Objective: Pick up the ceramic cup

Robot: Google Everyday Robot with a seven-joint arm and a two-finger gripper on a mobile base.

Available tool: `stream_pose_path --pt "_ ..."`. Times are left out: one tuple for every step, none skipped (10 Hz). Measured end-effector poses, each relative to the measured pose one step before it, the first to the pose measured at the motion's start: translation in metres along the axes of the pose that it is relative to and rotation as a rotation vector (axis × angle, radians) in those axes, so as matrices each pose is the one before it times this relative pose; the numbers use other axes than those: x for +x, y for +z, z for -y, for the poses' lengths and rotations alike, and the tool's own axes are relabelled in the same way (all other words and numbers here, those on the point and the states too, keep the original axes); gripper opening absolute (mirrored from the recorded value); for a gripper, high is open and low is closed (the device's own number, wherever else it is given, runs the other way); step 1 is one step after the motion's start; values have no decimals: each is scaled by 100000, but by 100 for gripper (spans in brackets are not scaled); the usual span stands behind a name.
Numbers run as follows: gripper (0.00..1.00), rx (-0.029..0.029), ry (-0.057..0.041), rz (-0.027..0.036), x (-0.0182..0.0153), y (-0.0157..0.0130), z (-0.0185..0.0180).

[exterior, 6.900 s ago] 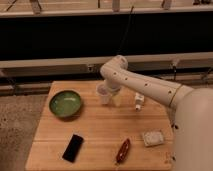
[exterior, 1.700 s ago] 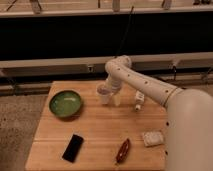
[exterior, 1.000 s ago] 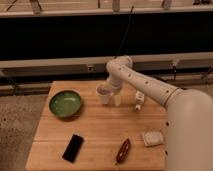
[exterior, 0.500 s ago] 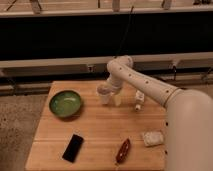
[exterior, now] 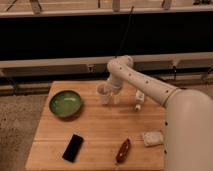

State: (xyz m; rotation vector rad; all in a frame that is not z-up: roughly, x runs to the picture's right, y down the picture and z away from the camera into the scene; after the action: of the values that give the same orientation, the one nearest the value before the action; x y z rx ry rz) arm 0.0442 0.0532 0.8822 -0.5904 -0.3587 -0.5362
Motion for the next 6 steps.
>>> stream_pose_path --pt "36 -27 -55 95 16 42 14" --pt "28 -11 15 9 52 -40 -2" --pt "15 -645 32 -116 90 89 -179" --pt "8 -3 6 -106 50 12 -76" --pt "1 468 -97 -180 -60 -540 158" --pt "0 -101 -3 -272 -43 -1248 41"
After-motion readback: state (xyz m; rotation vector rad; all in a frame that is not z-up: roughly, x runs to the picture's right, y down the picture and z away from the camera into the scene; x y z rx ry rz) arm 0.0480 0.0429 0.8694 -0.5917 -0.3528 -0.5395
